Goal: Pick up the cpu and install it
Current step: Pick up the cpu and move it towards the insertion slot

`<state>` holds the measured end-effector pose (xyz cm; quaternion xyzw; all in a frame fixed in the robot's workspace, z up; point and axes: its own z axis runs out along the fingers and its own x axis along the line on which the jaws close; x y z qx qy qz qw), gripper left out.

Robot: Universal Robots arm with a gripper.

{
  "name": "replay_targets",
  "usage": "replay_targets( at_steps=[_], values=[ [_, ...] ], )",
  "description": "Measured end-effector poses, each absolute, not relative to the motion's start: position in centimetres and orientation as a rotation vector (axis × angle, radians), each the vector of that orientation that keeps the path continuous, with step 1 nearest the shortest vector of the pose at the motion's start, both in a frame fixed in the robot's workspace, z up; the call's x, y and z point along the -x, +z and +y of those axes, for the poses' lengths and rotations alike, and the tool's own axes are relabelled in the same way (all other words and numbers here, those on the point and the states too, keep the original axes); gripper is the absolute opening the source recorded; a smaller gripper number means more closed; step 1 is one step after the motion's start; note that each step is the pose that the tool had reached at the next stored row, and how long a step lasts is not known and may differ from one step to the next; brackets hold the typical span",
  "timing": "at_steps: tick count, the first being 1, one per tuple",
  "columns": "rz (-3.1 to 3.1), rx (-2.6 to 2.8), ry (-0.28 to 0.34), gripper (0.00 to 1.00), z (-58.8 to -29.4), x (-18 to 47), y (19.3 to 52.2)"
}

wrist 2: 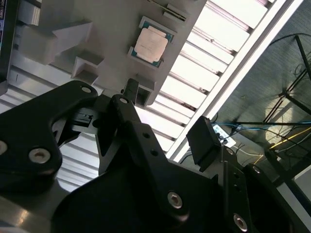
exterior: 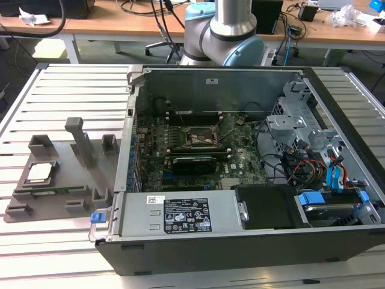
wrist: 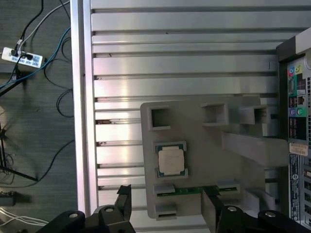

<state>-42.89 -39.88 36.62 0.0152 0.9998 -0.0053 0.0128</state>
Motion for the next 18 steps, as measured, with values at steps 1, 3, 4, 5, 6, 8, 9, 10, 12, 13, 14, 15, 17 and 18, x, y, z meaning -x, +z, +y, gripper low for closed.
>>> replay_targets(
  at_steps=[1,3,4,5,6,8,9,10,12,13,14,15,17,18],
  values=[
    [3.116,-0.047,-0.017,0.68,-39.88,42.89,36.59],
    [3.116,-0.047,-0.017,0.68,-39.88,42.89,36.50],
    [3.116,-0.047,-0.017,0.68,-39.88,42.89,36.45],
    [3.116,-0.047,-0.017,0.68,-39.88,42.89,36.41],
    [3.116,-0.047,-0.017,0.68,-39.88,42.89,36.38],
    [3.116,-0.047,-0.017,0.68,-39.88,42.89,36.32],
    [3.116,-0.047,-0.017,0.68,-39.88,42.89,36.27],
    [3.116,-0.047,-0.017,0.68,-39.88,42.89,36.23],
    [3.116,-0.047,-0.017,0.68,-39.88,42.89,36.15],
    [3.116,-0.047,-0.017,0.68,-39.88,42.89,36.08],
    [3.116,-0.047,-0.017,0.68,-39.88,42.89,36.03],
    [3.116,-0.047,-0.017,0.68,-39.88,42.89,36.00],
    [3.116,-0.047,-0.017,0.68,-39.88,42.89,35.93],
    [3.116,-0.047,-0.017,0.68,-39.88,42.89,35.90]
  ],
)
